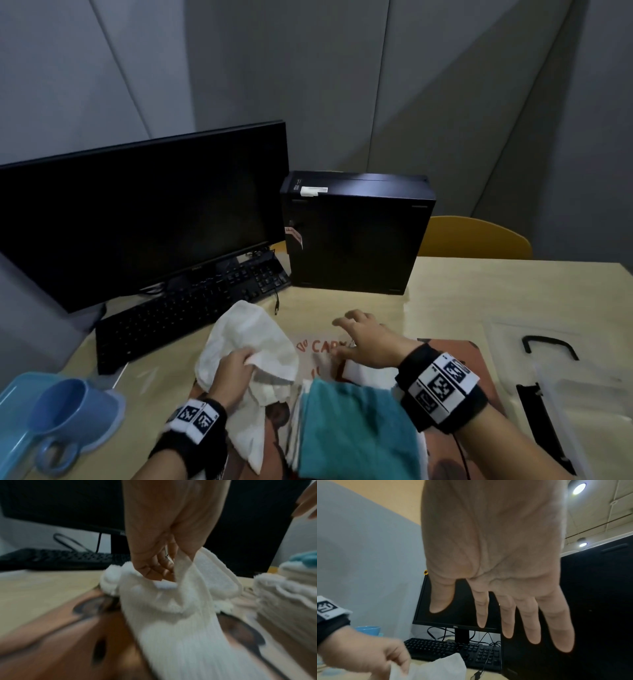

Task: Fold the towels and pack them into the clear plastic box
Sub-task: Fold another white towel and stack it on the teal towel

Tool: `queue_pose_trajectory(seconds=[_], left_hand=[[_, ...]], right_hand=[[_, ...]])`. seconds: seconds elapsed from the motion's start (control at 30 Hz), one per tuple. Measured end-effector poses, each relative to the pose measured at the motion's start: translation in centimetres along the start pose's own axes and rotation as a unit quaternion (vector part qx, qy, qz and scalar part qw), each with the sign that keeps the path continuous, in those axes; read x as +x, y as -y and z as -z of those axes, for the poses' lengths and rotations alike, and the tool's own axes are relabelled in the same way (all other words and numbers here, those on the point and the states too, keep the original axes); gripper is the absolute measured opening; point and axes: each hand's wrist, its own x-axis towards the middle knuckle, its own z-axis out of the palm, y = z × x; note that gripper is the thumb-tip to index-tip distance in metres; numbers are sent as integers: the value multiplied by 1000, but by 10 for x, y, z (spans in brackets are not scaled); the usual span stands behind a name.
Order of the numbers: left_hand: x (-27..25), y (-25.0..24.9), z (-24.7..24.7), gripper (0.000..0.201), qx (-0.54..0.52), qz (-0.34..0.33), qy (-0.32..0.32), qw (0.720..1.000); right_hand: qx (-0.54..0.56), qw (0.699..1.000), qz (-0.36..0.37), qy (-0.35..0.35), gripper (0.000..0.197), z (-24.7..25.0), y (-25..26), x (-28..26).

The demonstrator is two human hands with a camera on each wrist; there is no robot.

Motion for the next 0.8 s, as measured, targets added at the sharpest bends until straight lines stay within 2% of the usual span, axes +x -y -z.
queue_pose_trajectory(seconds=[0.07, 0.13, 0.2, 0.27, 0.33, 0.37, 0.4, 0.5, 0.6, 0.7, 0.8], left_hand=[[7, -38, 16, 22, -16, -67, -11, 998], [11, -78, 28, 24, -21, -129, 8, 991], [8, -113, 37, 19, -31, -183, 33, 982], [1, -142, 43, 11, -48, -216, 53, 974], [-7, -161, 49, 6, -52, -239, 56, 968], [-10, -166, 52, 7, -46, -252, 45, 966], [-10, -168, 56, 9, -36, -263, 30, 964], [-6, -163, 72, 9, 15, -271, -31, 962], [2, -154, 93, 22, 21, -246, -121, 961], [7, -146, 118, 33, -5, -208, -186, 960], [9, -143, 138, 36, -29, -220, -208, 952]], right_hand=[[31, 999, 12, -10, 70, 5, 2, 2], [83, 995, 55, -32, 81, 8, 4, 0], [123, 985, 106, -64, 82, 9, 10, -6], [147, 973, 127, -123, 60, 8, 17, -9], [165, 954, 131, -215, 19, 11, 22, -12], [186, 939, 131, -258, 9, 15, 22, -13], [208, 923, 131, -295, 10, 20, 21, -16], [272, 873, 136, -382, 21, 45, 18, -28], [297, 830, 145, -449, 21, 70, 14, -39], [248, 830, 152, -475, 4, 84, 12, -47], [155, 859, 141, -466, 17, 92, 9, -52]])
